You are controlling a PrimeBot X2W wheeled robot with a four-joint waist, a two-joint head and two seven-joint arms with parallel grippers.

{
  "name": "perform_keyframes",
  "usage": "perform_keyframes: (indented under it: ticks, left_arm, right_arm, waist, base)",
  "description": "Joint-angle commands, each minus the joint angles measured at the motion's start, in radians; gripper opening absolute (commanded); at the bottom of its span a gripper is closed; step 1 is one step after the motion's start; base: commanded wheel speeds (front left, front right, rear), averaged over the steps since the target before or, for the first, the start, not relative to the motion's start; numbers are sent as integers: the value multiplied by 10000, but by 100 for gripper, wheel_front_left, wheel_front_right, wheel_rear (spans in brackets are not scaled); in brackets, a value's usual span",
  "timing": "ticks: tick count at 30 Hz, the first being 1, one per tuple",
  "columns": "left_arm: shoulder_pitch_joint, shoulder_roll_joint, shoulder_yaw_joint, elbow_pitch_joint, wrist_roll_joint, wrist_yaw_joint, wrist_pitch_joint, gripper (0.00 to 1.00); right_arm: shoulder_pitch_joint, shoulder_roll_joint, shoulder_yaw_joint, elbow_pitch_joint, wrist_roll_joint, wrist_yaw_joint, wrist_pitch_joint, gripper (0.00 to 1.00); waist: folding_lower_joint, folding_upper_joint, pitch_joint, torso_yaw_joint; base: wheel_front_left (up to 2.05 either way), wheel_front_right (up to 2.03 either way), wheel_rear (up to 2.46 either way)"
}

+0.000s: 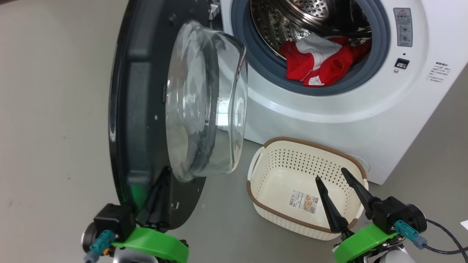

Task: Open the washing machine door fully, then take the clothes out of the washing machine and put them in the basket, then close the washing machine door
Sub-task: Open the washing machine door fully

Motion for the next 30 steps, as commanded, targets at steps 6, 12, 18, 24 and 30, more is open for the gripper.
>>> perform_keyframes:
  ticks: [6, 12, 18, 24, 30]
  left_arm:
    - [-164, 476, 1038, -181, -176, 422, -392, 0]
    - [-347, 663, 1663, 204, -382, 520, -645, 0]
    - [-536, 671, 2061, 488, -494, 597, -783, 0]
    - [-862, 610, 2665, 983, -822, 385, -882, 0]
    - [-1214, 510, 3391, 1392, -797, 98, -909, 0]
  right_arm:
    - [-291, 9, 354, -175, -120, 63, -65, 100]
    - [-405, 9, 425, -108, -290, 63, -65, 100]
    - [-534, 9, 480, -61, -525, 63, -65, 100]
    - [-693, 9, 640, 15, -783, 63, -65, 100]
    - [-794, 9, 774, 142, -947, 63, -65, 100]
  waist:
    - [0, -1, 128, 121]
    - [0, -1, 308, 148]
    - [0, -1, 533, 171]
    - [0, -1, 752, 173]
    - [0, -1, 919, 172]
  base:
    - [0, 0, 0]
    - [0, 0, 0]
    - [0, 0, 0]
    - [0, 0, 0]
    - [0, 0, 0]
